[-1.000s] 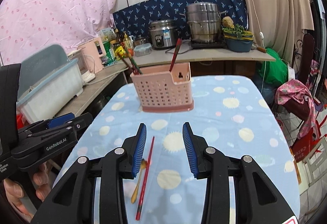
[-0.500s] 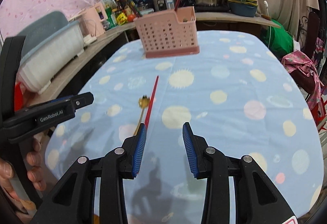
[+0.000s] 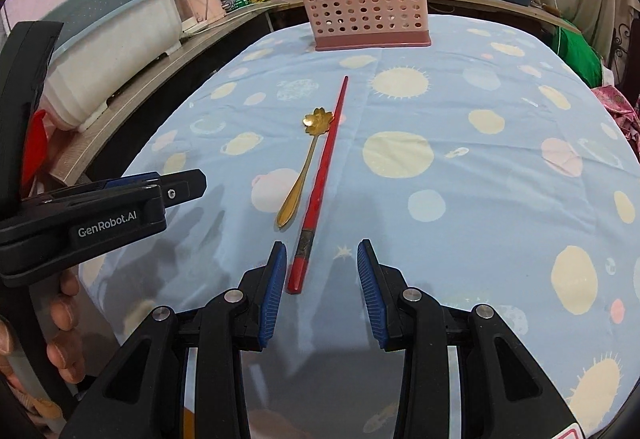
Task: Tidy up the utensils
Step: 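Close the right gripper on the red chopstick while the left gripper approaches the gold spoon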
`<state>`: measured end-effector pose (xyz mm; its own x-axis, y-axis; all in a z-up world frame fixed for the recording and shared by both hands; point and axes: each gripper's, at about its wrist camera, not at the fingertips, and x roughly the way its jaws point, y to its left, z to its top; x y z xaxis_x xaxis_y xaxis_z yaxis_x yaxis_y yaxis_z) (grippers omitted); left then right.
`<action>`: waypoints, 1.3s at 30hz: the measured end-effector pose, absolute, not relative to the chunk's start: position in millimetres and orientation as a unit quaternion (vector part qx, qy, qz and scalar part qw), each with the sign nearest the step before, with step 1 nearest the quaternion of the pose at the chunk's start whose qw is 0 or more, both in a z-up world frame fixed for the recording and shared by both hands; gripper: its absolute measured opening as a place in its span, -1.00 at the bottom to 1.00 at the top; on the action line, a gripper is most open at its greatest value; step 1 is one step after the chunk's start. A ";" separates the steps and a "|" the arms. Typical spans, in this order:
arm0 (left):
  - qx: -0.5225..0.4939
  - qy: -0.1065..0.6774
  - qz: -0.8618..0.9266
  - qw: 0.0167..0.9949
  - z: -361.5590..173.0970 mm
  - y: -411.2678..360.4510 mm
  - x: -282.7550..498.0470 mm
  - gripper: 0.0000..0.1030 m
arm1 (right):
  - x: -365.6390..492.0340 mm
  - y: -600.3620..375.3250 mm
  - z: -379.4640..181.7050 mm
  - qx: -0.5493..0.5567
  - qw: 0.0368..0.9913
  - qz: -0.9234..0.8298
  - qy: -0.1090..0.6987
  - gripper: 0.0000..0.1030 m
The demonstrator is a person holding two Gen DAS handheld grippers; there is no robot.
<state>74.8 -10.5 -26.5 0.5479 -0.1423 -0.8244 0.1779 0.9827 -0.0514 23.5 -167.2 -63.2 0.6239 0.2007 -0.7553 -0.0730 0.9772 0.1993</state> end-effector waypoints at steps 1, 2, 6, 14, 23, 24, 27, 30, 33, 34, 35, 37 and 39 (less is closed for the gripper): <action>0.019 0.470 -0.091 0.878 -28.8 -9.8 74.6 -0.04 | 24.9 -165.7 -64.8 0.073 0.897 0.077 0.428 -0.29; 0.019 0.472 -0.090 0.877 -30.1 -9.7 74.6 -0.03 | 26.4 -164.0 -66.4 0.072 0.897 0.079 0.430 -0.30; 0.023 0.476 -0.090 0.875 -32.7 -9.5 74.3 0.00 | 30.2 -157.4 -70.4 0.064 0.897 0.078 0.431 -0.33; 0.024 0.478 -0.092 0.873 -34.2 -10.6 75.8 0.07 | 31.2 -163.1 -72.3 0.053 0.902 0.056 0.425 -0.86; 0.030 0.479 -0.104 0.871 -35.3 -21.7 73.9 0.25 | 27.5 -187.3 -69.7 0.087 0.902 0.034 0.421 -0.87; 0.030 0.478 -0.107 0.871 -35.0 -23.2 73.7 0.27 | 27.0 -190.9 -68.4 0.092 0.902 0.030 0.420 -0.87; 0.032 0.477 -0.115 0.871 -35.1 -29.4 72.9 0.27 | 25.9 -203.2 -63.8 0.106 0.904 0.018 0.414 -0.86; 0.030 0.478 -0.128 0.868 -36.7 -38.0 73.5 0.28 | 24.4 -213.5 -60.3 0.116 0.905 0.007 0.408 -0.86; 0.028 0.481 -0.144 0.864 -39.7 -48.4 74.2 0.28 | 23.6 -221.5 -58.9 0.123 0.905 0.000 0.406 -0.86; 0.029 0.481 -0.148 0.864 -41.0 -51.7 74.3 0.28 | 23.4 -223.1 -58.9 0.124 0.905 -0.002 0.406 -0.86; 0.031 0.481 -0.150 0.863 -42.6 -55.3 74.7 0.28 | 22.4 -223.9 -59.4 0.125 0.905 -0.003 0.406 -0.86; 0.033 0.484 -0.156 0.860 -46.5 -61.7 76.4 0.28 | 21.5 -226.0 -60.3 0.127 0.905 -0.004 0.406 -0.86; 0.034 0.487 -0.158 0.859 -49.9 -66.3 78.5 0.23 | 21.4 -227.0 -60.9 0.128 0.904 -0.004 0.407 -0.86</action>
<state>78.5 -66.3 -49.9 0.4767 -0.2382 -0.8462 0.3046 0.9477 -0.0952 21.4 -227.0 -60.9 0.6682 0.0970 -0.7376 0.1116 0.9672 0.2283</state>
